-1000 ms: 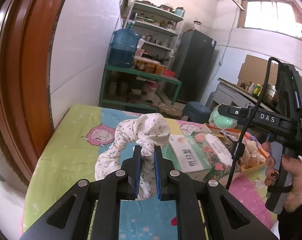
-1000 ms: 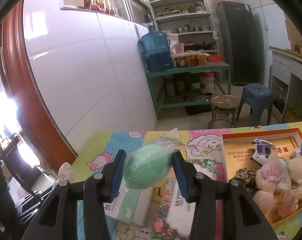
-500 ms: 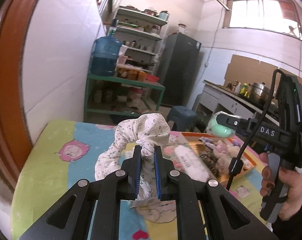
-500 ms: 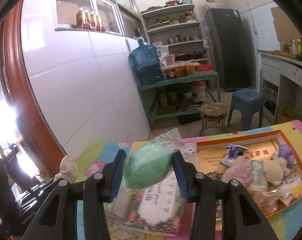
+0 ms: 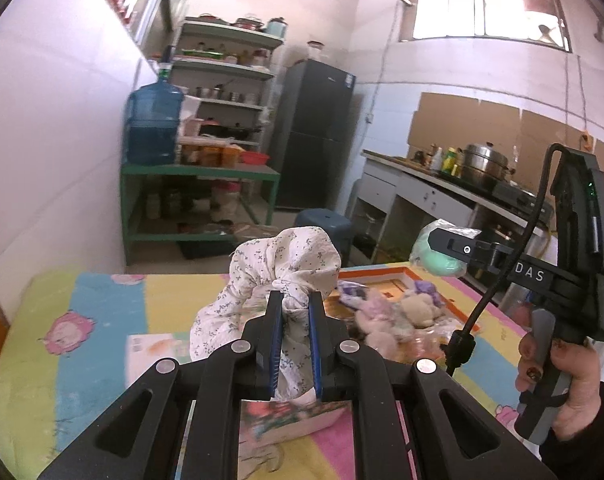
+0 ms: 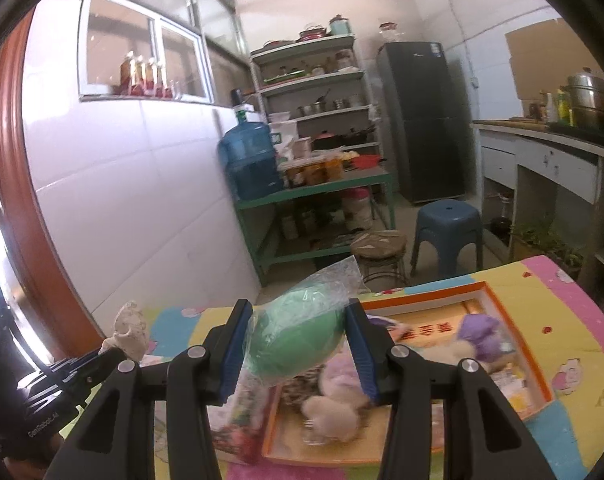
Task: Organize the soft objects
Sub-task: 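Carry the scrunchie and green bagged ball in both grippers over the orange box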
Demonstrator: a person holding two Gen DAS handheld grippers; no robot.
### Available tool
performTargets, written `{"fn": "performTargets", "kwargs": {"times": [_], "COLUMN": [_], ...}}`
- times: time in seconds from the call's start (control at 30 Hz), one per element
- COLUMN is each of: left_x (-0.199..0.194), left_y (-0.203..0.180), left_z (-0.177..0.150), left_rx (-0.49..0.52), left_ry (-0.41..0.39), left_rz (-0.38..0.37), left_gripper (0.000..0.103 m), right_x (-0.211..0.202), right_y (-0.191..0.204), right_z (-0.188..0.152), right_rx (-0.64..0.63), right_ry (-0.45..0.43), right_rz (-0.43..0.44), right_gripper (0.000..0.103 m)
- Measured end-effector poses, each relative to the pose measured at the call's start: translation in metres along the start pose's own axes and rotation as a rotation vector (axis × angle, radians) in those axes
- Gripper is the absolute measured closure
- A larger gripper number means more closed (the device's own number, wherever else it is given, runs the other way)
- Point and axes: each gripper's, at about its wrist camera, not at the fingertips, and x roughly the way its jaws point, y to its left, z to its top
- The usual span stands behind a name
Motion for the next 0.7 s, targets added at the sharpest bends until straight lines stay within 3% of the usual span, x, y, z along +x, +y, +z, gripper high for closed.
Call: {"fn": "performTargets", "kwargs": {"times": [0.7], "left_x": [0.090], "left_y": [-0.111], "left_z": [0.015], "left_rx": [0.052], "left_ry": [0.056], "left_rz": [-0.090], "left_gripper": [0.091], "right_x": [-0.026], "right_y": [-0.120], "right_z": [-0.018], "right_rx": [0.108], "right_ry": [-0.018], "right_rz": [-0.076], "right_gripper": [0.055]}}
